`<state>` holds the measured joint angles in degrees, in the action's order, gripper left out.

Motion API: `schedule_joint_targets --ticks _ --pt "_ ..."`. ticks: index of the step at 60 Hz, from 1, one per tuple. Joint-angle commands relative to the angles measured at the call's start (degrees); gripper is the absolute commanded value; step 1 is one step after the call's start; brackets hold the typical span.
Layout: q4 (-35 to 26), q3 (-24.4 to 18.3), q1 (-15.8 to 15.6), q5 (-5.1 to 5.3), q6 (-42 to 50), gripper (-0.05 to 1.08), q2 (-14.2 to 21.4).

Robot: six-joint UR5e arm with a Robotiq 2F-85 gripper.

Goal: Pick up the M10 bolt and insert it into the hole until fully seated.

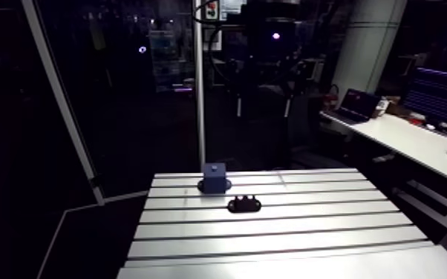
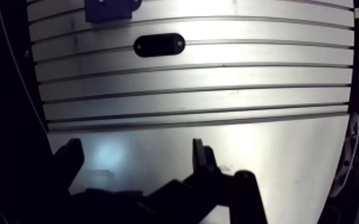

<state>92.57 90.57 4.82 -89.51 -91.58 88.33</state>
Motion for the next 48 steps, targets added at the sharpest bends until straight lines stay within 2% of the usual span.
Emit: schedule_joint_targets --ticks 1,13,25,48 --pt "-4.93 -5.88 0.1 1.22 0.03 0.01 -2.09" --pt "-8.22 -10.95 0.1 0.62 -0.04 0.01 -3.43" --pt "-8.15 -10.21 0.1 0.01 0.03 0.01 -3.56" --pt "-8.15 -10.21 0.1 -0.1 -0.05 0.01 -3.39"
